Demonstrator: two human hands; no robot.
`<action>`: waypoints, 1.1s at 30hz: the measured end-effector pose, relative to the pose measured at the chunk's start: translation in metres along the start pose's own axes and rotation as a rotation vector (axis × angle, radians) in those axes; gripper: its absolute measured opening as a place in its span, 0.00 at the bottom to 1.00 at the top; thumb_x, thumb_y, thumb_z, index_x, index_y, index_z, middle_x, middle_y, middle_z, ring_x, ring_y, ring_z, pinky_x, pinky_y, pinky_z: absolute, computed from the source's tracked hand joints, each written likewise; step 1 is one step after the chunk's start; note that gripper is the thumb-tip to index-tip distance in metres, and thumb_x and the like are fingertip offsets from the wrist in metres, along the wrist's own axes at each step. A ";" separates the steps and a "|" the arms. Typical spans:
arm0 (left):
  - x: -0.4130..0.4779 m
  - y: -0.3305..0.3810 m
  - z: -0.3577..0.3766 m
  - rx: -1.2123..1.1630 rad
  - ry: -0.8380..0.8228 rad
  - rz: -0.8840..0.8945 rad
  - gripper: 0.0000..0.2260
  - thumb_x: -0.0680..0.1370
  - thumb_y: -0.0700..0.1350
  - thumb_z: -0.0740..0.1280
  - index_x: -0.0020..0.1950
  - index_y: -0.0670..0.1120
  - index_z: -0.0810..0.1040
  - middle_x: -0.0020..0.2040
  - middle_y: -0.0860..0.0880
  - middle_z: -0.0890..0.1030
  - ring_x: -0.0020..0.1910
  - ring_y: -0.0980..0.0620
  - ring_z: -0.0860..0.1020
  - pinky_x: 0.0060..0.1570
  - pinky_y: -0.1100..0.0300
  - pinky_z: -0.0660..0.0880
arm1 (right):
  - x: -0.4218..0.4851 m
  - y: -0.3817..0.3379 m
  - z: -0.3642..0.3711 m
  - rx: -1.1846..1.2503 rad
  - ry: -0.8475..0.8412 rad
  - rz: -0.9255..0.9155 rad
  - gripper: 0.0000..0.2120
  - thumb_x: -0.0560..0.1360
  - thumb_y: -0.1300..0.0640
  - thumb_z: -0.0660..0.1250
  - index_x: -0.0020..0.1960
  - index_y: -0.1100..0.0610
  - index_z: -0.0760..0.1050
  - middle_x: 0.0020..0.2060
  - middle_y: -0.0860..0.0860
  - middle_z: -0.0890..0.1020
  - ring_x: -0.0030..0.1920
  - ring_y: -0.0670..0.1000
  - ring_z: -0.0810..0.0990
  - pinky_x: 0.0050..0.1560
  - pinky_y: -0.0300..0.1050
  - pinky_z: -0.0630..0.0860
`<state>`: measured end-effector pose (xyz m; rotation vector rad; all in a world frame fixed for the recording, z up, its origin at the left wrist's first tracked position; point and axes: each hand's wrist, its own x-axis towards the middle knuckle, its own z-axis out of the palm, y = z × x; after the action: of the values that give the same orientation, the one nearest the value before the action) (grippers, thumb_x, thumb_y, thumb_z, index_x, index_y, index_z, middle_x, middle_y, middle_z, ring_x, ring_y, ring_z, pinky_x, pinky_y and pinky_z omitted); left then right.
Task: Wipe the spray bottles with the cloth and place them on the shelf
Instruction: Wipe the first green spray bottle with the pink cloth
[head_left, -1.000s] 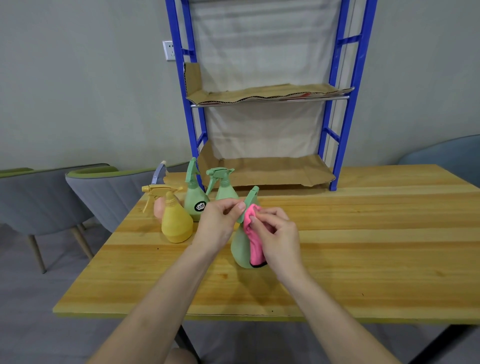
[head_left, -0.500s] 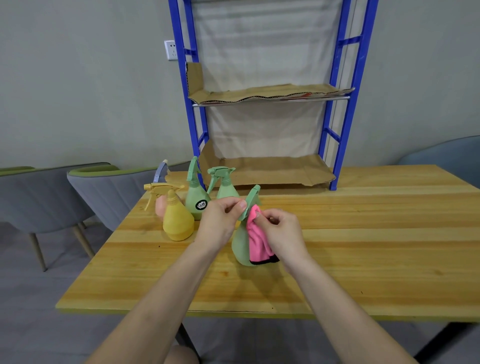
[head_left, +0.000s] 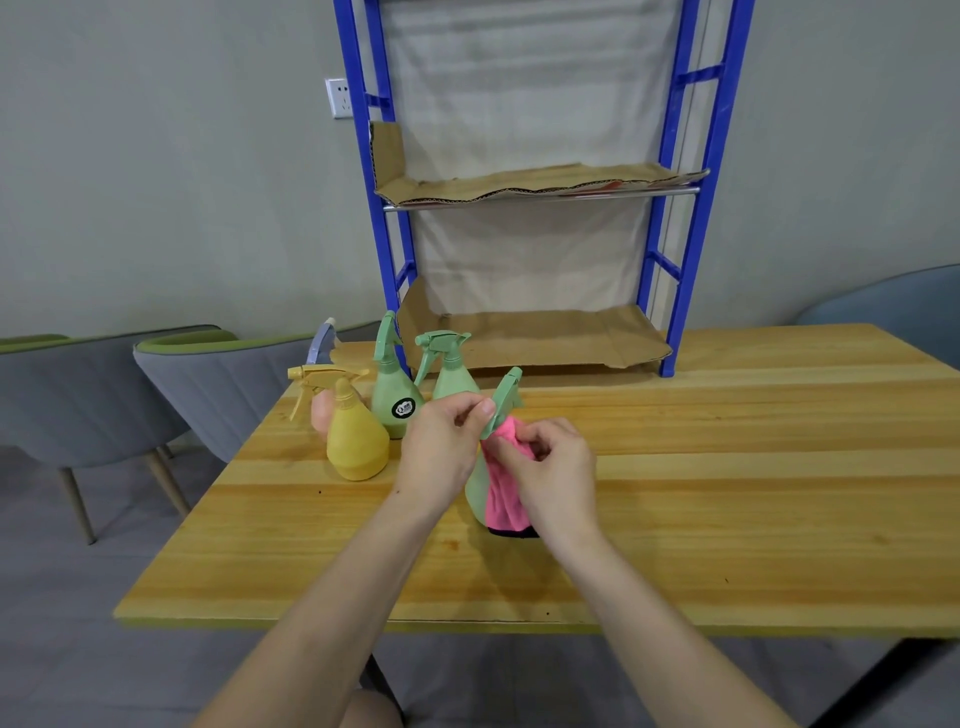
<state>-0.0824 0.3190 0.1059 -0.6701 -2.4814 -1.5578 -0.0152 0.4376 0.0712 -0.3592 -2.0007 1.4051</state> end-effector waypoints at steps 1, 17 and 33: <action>0.000 0.000 0.000 0.009 -0.003 0.002 0.10 0.84 0.49 0.67 0.56 0.49 0.87 0.47 0.52 0.87 0.50 0.51 0.84 0.55 0.44 0.81 | 0.002 0.001 -0.002 0.043 -0.016 0.031 0.07 0.72 0.54 0.81 0.41 0.54 0.85 0.44 0.49 0.82 0.44 0.48 0.81 0.45 0.41 0.77; 0.001 0.004 -0.004 -0.005 -0.043 0.012 0.10 0.85 0.48 0.66 0.57 0.47 0.87 0.51 0.54 0.87 0.53 0.54 0.83 0.59 0.48 0.79 | 0.014 -0.014 -0.026 0.177 -0.294 0.218 0.04 0.76 0.54 0.78 0.44 0.53 0.87 0.39 0.49 0.88 0.42 0.49 0.87 0.42 0.40 0.81; 0.005 0.002 -0.005 0.130 -0.050 0.017 0.11 0.84 0.55 0.64 0.54 0.54 0.86 0.46 0.56 0.86 0.50 0.53 0.83 0.55 0.44 0.80 | 0.035 -0.008 -0.031 0.286 -0.387 0.419 0.06 0.81 0.57 0.72 0.52 0.56 0.88 0.41 0.53 0.89 0.40 0.50 0.87 0.34 0.42 0.81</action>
<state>-0.0866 0.3173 0.1114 -0.7152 -2.5785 -1.3765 -0.0193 0.4768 0.0976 -0.4179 -2.0530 2.1326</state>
